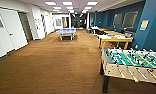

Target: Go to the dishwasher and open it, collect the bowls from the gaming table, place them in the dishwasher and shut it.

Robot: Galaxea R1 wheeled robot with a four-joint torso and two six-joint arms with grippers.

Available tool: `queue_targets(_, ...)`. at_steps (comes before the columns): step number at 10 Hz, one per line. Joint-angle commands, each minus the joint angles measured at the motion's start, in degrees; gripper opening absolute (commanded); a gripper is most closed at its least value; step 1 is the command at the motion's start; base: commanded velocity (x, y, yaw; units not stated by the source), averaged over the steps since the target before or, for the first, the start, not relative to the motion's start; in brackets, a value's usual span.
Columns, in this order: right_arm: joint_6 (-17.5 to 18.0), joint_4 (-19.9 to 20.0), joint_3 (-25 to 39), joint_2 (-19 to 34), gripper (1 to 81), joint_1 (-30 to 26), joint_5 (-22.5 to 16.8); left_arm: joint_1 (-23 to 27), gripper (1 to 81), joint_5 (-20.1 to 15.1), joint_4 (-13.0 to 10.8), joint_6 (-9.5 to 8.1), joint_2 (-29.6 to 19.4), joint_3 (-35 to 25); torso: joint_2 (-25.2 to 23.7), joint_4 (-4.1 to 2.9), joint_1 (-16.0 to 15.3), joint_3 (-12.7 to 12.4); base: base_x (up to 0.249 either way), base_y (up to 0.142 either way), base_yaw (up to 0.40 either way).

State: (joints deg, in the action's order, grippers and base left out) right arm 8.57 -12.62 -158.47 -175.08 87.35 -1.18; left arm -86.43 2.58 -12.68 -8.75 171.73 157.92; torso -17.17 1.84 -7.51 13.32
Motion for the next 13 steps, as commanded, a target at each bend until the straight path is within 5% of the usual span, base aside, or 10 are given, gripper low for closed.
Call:
queue_targets(1,-0.22,-0.3,0.09,-0.03,81.1,-2.92,-3.04,2.89,81.1,-2.85,0.02,0.49,-0.33,0.11,0.0,0.0,-0.02,0.0,0.089,0.0,0.0)
queue_targets(13,-0.22,-0.3,-0.08,0.06,81.1,-2.83,-3.12,2.8,81.1,-2.76,-0.42,0.49,-0.15,0.11,0.02,0.0,-0.02,-0.02,0.135,0.0,0.0)
